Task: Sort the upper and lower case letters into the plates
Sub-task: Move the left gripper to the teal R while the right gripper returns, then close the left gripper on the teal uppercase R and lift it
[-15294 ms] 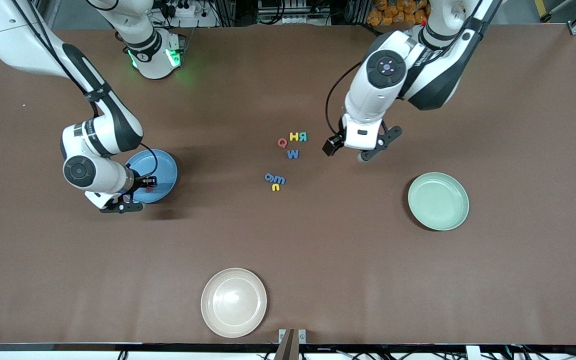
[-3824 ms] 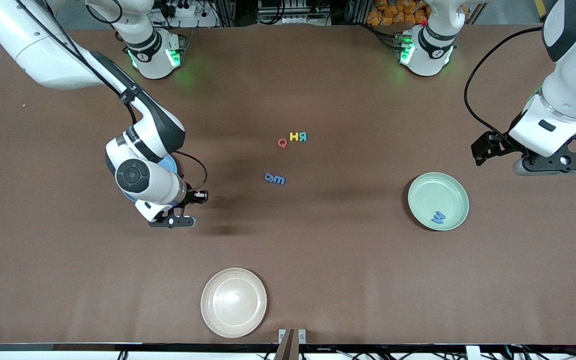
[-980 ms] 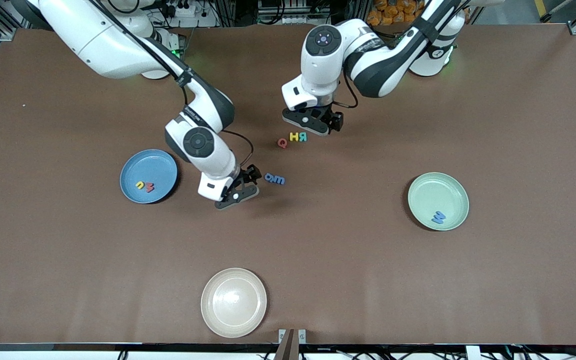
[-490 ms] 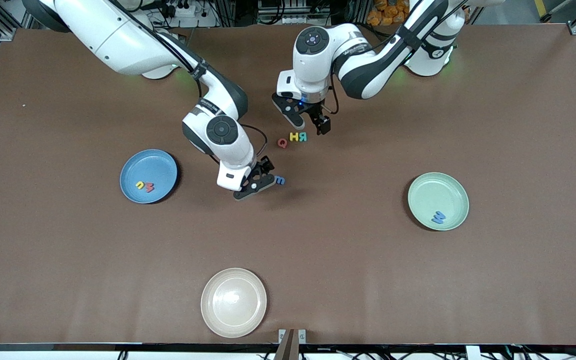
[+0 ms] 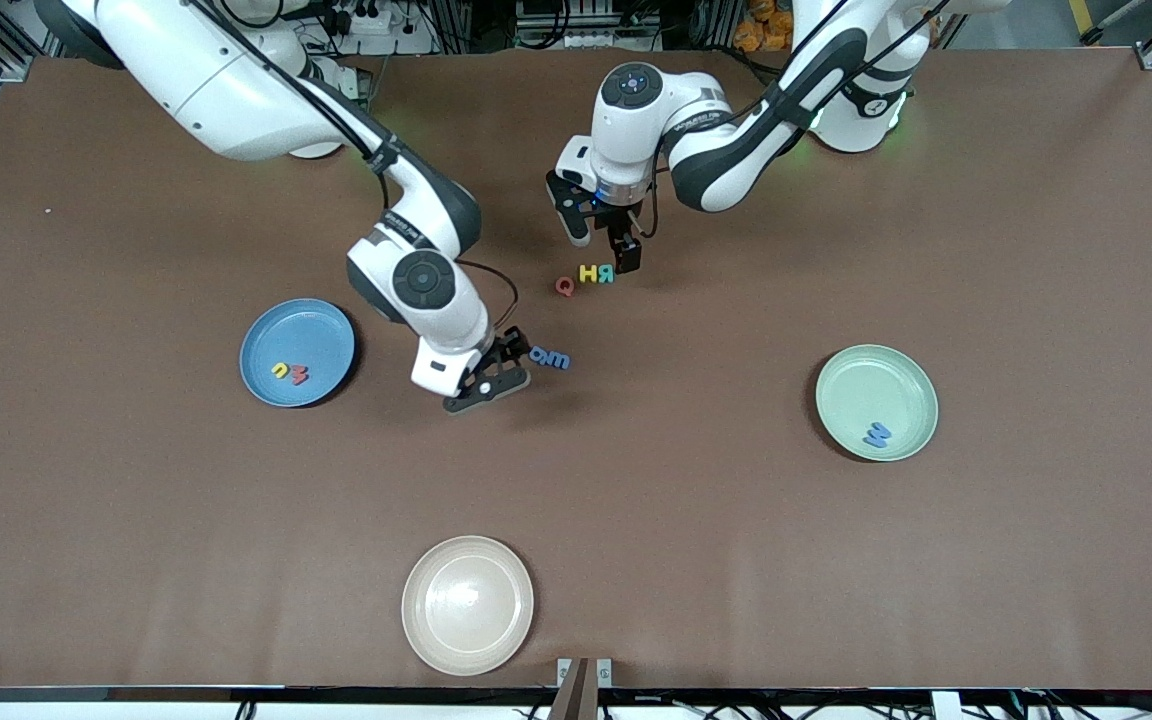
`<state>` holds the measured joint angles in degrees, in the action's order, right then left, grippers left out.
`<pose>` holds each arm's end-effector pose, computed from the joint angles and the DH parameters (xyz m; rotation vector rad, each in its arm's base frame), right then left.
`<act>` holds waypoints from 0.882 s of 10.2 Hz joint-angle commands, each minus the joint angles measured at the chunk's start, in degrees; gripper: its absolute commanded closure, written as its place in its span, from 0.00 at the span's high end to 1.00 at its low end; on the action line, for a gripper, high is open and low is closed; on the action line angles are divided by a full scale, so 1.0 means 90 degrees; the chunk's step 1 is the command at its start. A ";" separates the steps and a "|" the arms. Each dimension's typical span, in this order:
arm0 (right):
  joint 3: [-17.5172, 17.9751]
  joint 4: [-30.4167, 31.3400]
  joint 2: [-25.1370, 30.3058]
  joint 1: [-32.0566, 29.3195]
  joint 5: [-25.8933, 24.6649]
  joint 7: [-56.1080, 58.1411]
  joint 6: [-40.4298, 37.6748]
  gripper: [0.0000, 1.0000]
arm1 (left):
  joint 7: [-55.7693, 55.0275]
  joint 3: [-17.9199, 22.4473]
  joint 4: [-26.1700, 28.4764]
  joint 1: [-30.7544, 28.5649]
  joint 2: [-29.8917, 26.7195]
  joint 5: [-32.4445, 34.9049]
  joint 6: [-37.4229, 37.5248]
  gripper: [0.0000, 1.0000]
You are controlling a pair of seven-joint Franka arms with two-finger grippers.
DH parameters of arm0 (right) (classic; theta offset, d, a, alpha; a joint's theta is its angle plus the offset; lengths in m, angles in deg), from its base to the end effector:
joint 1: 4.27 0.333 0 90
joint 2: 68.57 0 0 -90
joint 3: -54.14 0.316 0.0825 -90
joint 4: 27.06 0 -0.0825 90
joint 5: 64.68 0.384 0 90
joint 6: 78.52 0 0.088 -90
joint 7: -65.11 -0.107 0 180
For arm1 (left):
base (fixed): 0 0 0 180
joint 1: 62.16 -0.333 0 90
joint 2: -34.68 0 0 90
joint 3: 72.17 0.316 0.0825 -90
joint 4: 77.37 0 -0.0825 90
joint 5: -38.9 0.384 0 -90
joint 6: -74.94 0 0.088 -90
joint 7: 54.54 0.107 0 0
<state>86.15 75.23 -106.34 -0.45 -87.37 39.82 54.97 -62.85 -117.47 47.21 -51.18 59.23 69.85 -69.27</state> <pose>0.5523 0.3533 0.2296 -3.0452 -0.5594 0.0196 0.3124 -0.4719 0.2549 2.5589 -1.7733 0.1479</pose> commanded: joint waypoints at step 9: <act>0.0115 -0.0281 0.0017 -0.0239 -0.0165 -0.0121 -0.0311 1.00 | 0.0004 0.0424 -0.0249 0.0400 0.1042 0.1404 -0.0276 0.69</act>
<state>86.66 73.46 -106.31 -2.35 -87.43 39.84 53.20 -62.82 -114.59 46.48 -49.01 66.74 80.50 -71.21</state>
